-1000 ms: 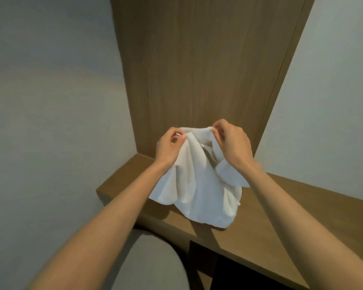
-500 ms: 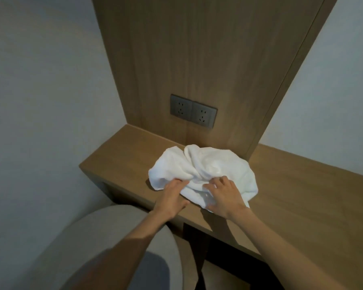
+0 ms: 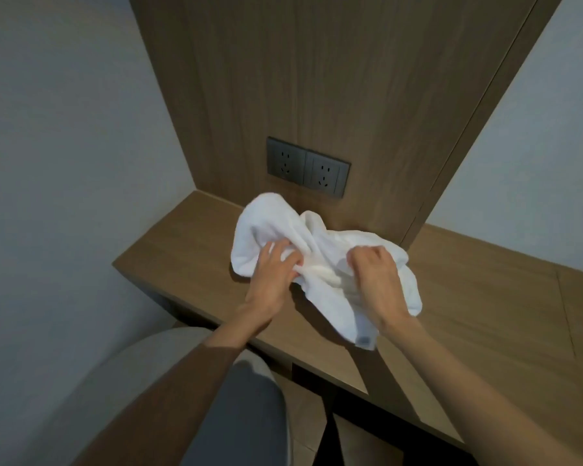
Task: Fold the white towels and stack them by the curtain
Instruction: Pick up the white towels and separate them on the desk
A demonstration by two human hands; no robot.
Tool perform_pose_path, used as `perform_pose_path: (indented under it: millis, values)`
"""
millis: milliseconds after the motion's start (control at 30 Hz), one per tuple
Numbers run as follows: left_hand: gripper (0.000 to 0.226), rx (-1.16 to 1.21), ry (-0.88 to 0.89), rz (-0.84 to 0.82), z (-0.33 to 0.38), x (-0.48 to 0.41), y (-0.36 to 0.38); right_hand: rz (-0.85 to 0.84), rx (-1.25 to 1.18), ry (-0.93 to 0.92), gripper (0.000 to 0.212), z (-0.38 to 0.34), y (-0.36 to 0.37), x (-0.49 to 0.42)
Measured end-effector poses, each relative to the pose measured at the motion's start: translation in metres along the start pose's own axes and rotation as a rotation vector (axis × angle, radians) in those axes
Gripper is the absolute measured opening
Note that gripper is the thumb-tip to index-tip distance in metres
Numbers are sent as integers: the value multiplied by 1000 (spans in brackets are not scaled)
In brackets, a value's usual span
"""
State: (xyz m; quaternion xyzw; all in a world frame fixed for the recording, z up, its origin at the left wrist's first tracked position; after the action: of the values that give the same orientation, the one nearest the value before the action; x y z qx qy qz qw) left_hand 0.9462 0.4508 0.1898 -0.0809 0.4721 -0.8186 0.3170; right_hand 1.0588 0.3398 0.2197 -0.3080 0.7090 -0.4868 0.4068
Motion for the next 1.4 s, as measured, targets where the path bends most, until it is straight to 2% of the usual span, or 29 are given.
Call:
perform_pose_path:
  millis: [67, 100, 167, 233, 333, 467, 600, 667, 733, 800, 867, 967, 1100, 1400]
  values:
    - [24, 59, -56, 24, -12, -12, -18, 2, -129, 17, 19, 2, -7, -20]
    - [24, 45, -107, 17, -21, -17, -24, -70, -135, -9, 29, -2, 1, -26]
    - [26, -40, -146, -82, -37, -24, -20, -360, -107, -6, 53, -7, 39, -23]
    - [38, -56, -156, -263, -45, -24, 5, -609, 63, -18, 68, -7, 88, -1]
    - [46, -29, -188, -415, -51, -18, 42, -624, 360, -92, 72, -4, 132, 17]
    - [56, -97, -221, -403, -62, -30, 51, -657, 348, -76, 73, 4, 145, 4]
    - [51, -58, -206, -392, -59, -20, 35, -744, 304, -67, 71, -1, 134, 0]
    - [57, -13, -209, -340, -54, -6, 20, -681, 182, -33, 63, -10, 116, -3]
    - [62, 17, -201, -279, -47, 9, 3, -500, 79, 15, 54, -19, 86, -5]
    - [58, 12, -199, -225, -37, 26, -15, -341, 34, 31, 48, -31, 58, -3]
    - [55, -29, -179, -182, -26, 45, -32, -267, 9, 16, 47, -49, 36, 6]
    - [53, -66, -147, -99, -16, 77, -61, -226, -55, -38, 46, -79, 12, 25]
    - [50, 22, -194, -20, -20, 136, -94, -230, -183, -89, 44, -124, -9, 66]
    - [51, 85, -250, 74, -49, 306, -145, -204, -172, -159, 44, -244, -23, 185]
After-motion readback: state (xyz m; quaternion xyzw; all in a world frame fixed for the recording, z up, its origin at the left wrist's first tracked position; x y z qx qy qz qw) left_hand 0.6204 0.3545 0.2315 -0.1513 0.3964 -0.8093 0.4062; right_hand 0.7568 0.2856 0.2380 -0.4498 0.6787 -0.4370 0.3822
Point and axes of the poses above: each hand's wrist, its own x-axis away from the middle knuckle, its own y-axis out of the palm, z = x × y, the point moved 9 cm from there along -x, towards the middle knuckle, and after that the axes turned 9 degrees about x, right-handed, at the moved point
